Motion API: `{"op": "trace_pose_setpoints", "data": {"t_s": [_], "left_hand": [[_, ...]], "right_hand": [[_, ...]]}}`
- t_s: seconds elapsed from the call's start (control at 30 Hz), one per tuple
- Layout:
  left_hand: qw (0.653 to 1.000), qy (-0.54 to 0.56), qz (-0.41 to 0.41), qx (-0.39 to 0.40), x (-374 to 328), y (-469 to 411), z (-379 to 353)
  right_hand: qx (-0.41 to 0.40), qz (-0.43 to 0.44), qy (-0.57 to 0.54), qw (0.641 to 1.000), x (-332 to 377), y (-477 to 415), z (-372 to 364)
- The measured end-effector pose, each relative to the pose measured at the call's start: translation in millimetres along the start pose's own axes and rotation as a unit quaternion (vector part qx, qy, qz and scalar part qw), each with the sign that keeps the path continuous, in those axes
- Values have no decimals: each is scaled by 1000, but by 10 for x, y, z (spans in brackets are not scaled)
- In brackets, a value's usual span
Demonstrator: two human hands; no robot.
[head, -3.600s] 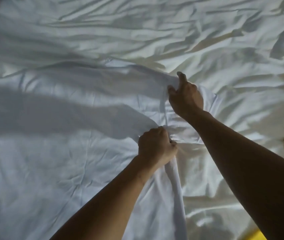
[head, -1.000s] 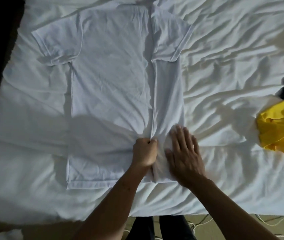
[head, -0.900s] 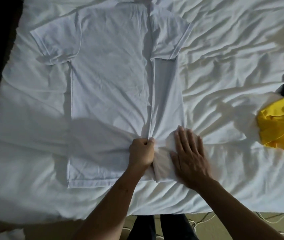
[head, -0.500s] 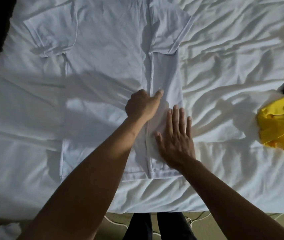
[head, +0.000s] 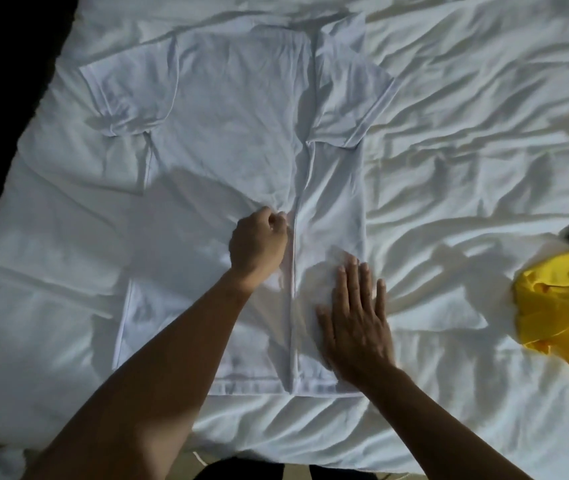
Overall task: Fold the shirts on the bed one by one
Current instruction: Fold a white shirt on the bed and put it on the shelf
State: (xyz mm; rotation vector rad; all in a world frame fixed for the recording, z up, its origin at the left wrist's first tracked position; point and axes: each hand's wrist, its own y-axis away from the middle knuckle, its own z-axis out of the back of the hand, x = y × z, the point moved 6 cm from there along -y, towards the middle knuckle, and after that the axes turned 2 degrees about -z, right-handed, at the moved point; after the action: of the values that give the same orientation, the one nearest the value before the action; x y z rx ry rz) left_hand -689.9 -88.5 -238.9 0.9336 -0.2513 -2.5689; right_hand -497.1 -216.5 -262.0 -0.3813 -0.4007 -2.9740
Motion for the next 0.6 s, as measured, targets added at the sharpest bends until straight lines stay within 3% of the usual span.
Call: {"op": "trace_pose_setpoints", "data": {"t_s": [0.27, 0.47, 0.6], "left_hand": [[975, -48, -129, -176, 219, -288, 637], [980, -94, -39, -172, 547, -794, 1041], [981, -95, 89, -147, 862, -1192, 1229]], "right_hand": [[-39, 68, 1, 997, 622, -910, 357], [-56, 104, -7, 993, 1286, -1828, 473], [-52, 120, 15, 991, 1681, -2433, 428]]}}
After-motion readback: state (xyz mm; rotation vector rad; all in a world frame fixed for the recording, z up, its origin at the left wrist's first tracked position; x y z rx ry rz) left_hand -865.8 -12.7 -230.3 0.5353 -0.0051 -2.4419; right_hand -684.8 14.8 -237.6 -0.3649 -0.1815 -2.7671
